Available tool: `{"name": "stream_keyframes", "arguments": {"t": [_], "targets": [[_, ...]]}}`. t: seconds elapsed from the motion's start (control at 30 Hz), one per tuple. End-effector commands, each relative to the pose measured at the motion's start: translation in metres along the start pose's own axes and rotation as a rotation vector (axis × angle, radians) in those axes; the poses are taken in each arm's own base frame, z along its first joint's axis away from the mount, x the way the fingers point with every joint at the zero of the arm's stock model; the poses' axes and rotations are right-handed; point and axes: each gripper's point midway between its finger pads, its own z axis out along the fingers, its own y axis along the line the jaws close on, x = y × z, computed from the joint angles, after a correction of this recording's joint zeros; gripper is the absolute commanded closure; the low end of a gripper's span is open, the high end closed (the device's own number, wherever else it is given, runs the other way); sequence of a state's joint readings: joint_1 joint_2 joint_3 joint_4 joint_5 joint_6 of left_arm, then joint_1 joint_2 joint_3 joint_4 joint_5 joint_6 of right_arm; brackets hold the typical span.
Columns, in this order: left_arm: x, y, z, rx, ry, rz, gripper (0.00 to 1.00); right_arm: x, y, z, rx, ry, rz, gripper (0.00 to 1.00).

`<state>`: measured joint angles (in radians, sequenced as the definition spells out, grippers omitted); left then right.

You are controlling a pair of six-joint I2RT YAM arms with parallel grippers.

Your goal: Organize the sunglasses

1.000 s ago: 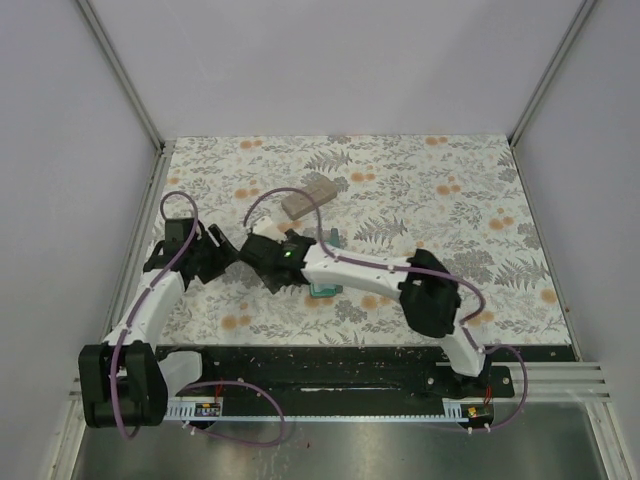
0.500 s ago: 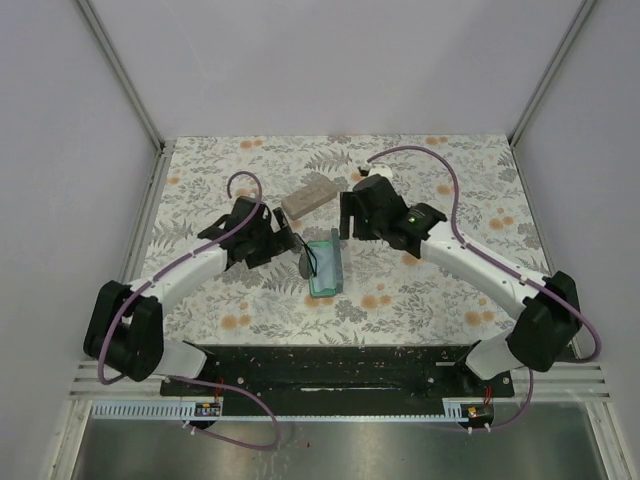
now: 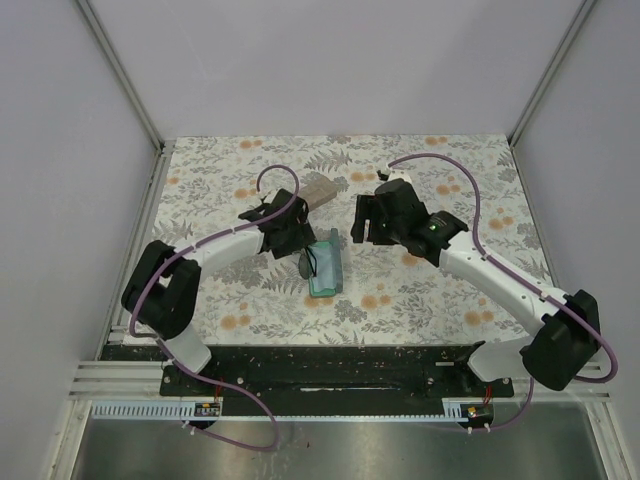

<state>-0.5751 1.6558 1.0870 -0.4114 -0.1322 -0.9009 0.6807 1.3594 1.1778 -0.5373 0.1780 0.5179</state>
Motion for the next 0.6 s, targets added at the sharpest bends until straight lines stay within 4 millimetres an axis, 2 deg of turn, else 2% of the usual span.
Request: {"name": "stream_keyframes", "arguments": {"t": [0.0,0.13,0.2,0.3,0.43,0.5,0.57], "targets": [[-0.014,-0.009,0.002,-0.012,-0.055,-0.025,0.33,-0.011,0.006,-0.009,-0.054,-0.044,0.03,0.22],[-0.01,-0.005,0.007,-0.028,-0.045,-0.023,0.39,-0.011,0.005,-0.007,-0.06,-0.041,0.04,0.23],[-0.008,-0.005,0.009,-0.029,-0.04,-0.02,0.47,-0.01,0.005,-0.006,-0.063,-0.037,0.043,0.23],[-0.006,-0.003,0.009,-0.026,-0.034,-0.016,0.66,-0.01,0.005,-0.004,-0.062,-0.035,0.046,0.23],[-0.004,-0.001,0.006,-0.02,-0.03,-0.017,0.82,-0.008,0.004,-0.002,-0.061,-0.026,0.051,0.23],[-0.002,-0.002,0.004,-0.007,-0.021,-0.015,0.96,-0.007,0.005,-0.001,-0.064,-0.021,0.053,0.23],[0.0,-0.002,0.0,0.008,-0.008,-0.014,1.0,-0.007,0.005,-0.001,-0.064,-0.02,0.059,0.23]]}}
